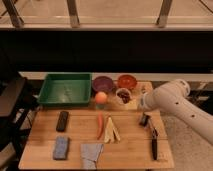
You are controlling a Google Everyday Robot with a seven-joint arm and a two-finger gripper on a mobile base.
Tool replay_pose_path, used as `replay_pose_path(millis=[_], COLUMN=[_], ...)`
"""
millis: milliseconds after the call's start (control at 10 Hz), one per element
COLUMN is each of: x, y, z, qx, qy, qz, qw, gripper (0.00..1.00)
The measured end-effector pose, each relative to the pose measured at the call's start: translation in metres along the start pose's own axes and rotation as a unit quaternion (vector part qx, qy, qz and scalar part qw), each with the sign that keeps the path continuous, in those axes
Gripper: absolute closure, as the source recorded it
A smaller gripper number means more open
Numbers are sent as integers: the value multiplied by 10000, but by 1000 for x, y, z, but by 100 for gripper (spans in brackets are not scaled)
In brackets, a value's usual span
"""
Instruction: Wipe red bowl with eraser
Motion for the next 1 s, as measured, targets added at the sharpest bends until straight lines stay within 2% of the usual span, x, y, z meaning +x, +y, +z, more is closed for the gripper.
replay_pose_path(millis=[300, 400, 700, 1000], x=[4, 6, 12, 8], y=[54, 66, 118, 176], z=[30, 37, 60, 75], qx=[-465, -541, -861, -1147], qy=[-2, -2, 61, 74], qz=[-332, -429, -823, -1140], qw=[9984, 9976, 9929, 9868], gripper=[20, 20, 20, 20])
